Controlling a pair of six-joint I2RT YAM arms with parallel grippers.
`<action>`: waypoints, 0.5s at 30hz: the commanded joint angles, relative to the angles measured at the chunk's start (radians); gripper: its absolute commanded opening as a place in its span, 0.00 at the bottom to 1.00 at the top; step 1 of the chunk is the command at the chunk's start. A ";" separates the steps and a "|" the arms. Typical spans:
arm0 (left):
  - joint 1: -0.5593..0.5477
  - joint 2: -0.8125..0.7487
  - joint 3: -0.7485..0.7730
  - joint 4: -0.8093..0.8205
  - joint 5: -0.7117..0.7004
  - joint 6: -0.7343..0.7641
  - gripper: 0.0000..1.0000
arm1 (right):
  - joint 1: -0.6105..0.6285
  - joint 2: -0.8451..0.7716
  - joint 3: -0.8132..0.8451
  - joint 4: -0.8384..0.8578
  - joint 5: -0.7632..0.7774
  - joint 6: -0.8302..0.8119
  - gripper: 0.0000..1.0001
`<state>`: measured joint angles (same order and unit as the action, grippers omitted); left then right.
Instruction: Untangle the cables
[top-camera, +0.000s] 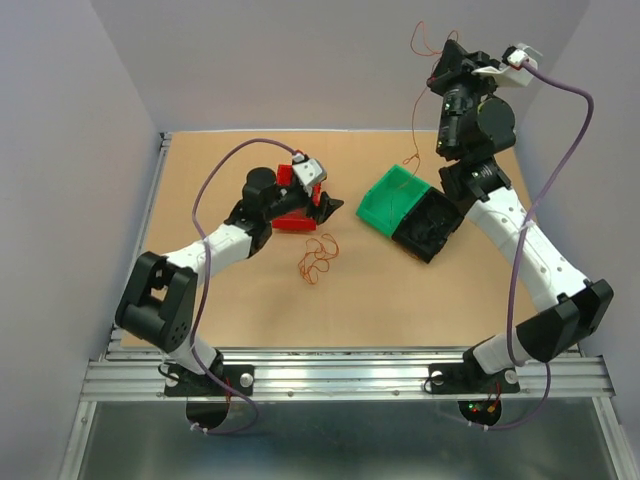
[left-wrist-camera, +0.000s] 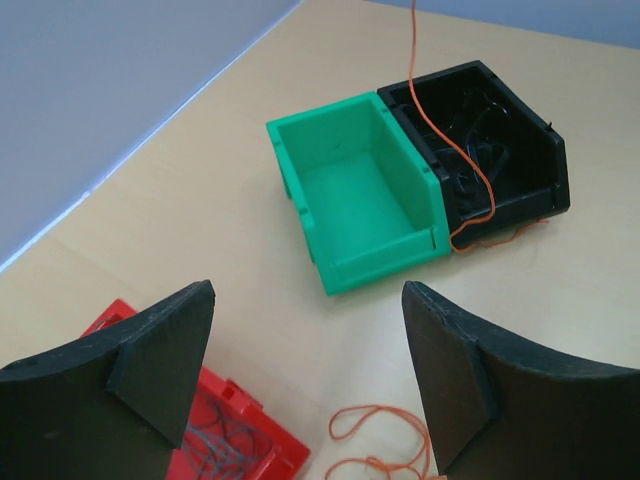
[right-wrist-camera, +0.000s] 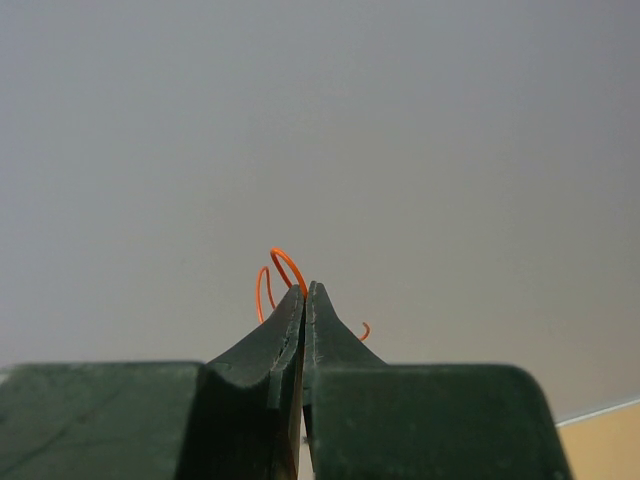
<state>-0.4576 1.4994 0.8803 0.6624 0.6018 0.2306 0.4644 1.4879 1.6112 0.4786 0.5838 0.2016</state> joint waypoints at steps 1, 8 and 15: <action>-0.039 0.093 0.153 0.045 0.016 -0.062 0.88 | 0.002 -0.081 -0.033 0.028 -0.044 0.053 0.01; -0.116 0.240 0.272 0.046 0.091 -0.086 0.89 | 0.000 -0.098 -0.013 -0.026 -0.042 0.071 0.00; -0.205 0.225 0.241 0.069 0.116 -0.116 0.89 | 0.000 -0.103 -0.030 -0.026 -0.016 0.064 0.01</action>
<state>-0.6182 1.7603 1.1110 0.6685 0.6804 0.1387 0.4644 1.4055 1.5890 0.4438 0.5503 0.2592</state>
